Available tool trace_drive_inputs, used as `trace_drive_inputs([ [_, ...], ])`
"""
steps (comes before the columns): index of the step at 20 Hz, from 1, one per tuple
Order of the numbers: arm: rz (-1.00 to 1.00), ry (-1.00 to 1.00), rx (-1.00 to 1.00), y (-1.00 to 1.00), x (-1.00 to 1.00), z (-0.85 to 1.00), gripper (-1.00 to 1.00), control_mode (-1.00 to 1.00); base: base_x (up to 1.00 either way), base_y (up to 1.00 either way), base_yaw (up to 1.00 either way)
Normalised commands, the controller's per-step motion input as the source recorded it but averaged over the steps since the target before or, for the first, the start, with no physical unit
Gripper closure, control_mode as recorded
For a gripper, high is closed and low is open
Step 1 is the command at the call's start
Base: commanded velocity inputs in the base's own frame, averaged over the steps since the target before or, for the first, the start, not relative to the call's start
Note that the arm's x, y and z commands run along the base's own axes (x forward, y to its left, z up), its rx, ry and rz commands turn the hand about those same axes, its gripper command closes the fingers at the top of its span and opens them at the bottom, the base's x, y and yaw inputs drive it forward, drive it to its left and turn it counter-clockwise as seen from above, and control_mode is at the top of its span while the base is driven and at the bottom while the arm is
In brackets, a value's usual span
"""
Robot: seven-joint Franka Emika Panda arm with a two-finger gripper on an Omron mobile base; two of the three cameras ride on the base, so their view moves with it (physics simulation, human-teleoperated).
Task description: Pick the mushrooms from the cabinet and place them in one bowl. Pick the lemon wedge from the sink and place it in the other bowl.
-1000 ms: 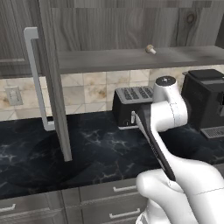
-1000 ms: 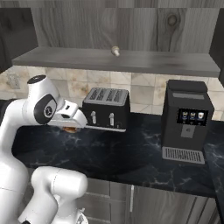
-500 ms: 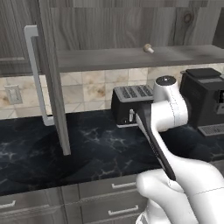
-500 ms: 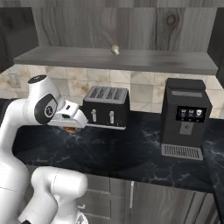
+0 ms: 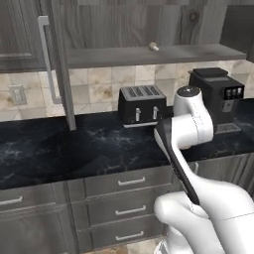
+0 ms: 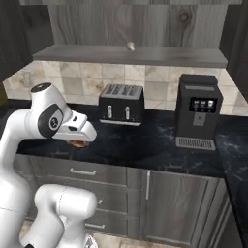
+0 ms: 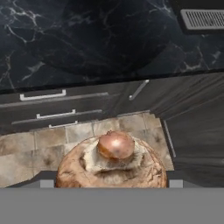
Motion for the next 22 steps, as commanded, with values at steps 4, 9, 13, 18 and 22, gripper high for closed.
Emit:
trace_drive_inputs([
  [4,0.00,0.00,0.00,0.00,0.00,0.00,1.00,1.00,-0.19,0.01,-0.02],
  [9,0.00,0.00,0.00,0.00,0.00,0.00,1.00,1.00,-0.02,0.07,-0.06],
  [13,0.00,0.00,0.00,0.00,0.00,0.00,1.00,1.00,0.00,0.07,-0.32],
  [18,0.00,0.00,0.00,0.00,0.00,0.00,1.00,1.00,-0.02,0.02,-0.43],
  [22,0.00,0.00,0.00,0.00,0.00,0.00,1.00,1.00,-0.02,0.00,-0.45],
])
